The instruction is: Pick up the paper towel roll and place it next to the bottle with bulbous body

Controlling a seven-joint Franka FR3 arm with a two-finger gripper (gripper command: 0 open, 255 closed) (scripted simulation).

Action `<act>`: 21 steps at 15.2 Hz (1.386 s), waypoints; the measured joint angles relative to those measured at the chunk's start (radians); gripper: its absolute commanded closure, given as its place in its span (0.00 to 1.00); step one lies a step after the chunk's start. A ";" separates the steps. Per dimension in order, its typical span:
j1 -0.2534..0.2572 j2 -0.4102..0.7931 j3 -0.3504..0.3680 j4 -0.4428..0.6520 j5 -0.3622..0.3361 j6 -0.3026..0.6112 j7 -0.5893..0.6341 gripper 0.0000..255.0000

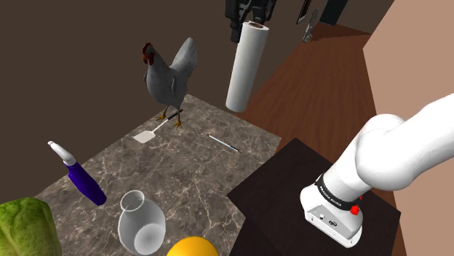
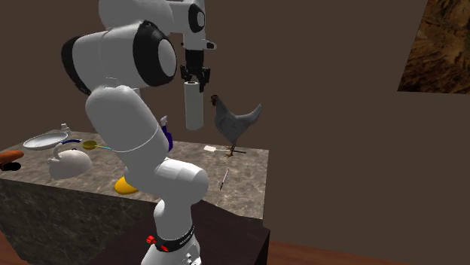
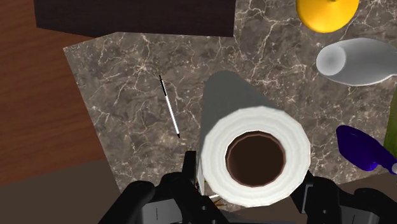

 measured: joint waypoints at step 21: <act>0.100 0.420 0.210 0.333 -0.081 0.098 0.316 1.00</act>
